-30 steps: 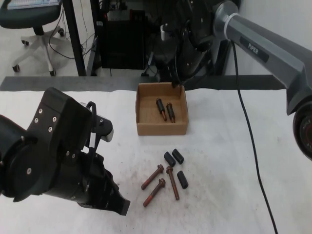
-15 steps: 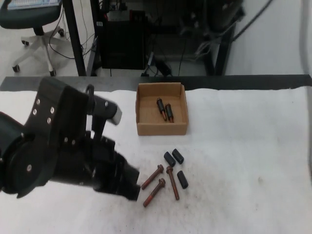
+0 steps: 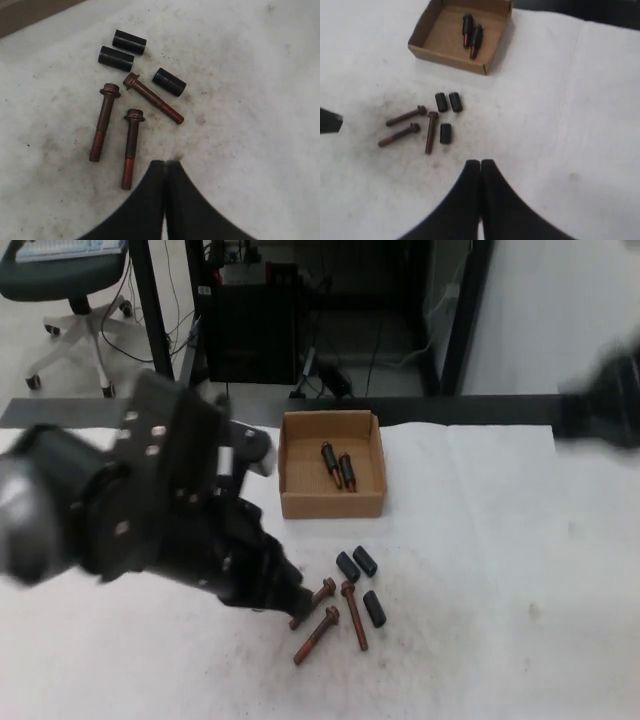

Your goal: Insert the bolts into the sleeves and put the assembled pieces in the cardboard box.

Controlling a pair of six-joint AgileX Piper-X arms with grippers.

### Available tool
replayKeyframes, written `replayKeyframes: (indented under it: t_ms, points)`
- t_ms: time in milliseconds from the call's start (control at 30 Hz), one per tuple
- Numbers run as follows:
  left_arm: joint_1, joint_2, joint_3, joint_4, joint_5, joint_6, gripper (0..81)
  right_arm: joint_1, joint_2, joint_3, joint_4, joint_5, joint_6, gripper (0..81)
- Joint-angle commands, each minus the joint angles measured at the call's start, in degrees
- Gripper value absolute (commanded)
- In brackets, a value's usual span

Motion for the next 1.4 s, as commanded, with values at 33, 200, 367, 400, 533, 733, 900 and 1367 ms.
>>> replayKeyframes:
  t_ms: [33, 200, 367, 400, 533, 733, 900, 1367]
  points:
    - [-2.1, 4.8, -5.8, 3.1, -1.9, 5.2, 0.0, -0.2, -7.0, 12.4, -0.9, -0.9, 0.6, 0.3]
    - [-5.2, 15.3, -18.4, 16.2, -14.7, 15.5, 0.0, -0.2, -8.2, 19.7, -3.5, -0.9, 2.0, 0.3]
    - [-5.3, 22.3, -27.5, 23.6, -15.2, 15.8, 0.0, -0.2, -8.2, 21.5, -7.1, -2.9, 2.6, 0.3]
    - [-5.3, 23.3, -28.7, 24.2, -15.2, 15.8, 0.0, -0.4, -8.2, 21.5, -7.8, -3.8, 2.6, 0.3]
    - [-5.3, 24.3, -31.5, 25.0, -15.2, 15.8, 8.4, -0.9, -8.2, 21.5, -9.5, -5.8, 2.6, 0.3]
    - [-5.3, 25.1, -31.7, 24.8, -17.4, 15.8, 34.6, -1.3, -8.2, 21.5, -9.5, -5.8, 2.6, 0.3]
    - [-5.3, 26.9, -31.7, 24.7, -17.7, 15.8, 34.8, -1.4, -8.2, 21.5, -9.5, -5.8, 2.6, 0.3]
    - [-4.9, 30.9, -31.7, 23.9, -20.2, 16.2, 34.8, -1.4, -8.2, 21.5, -9.4, -6.0, 2.6, 0.3]
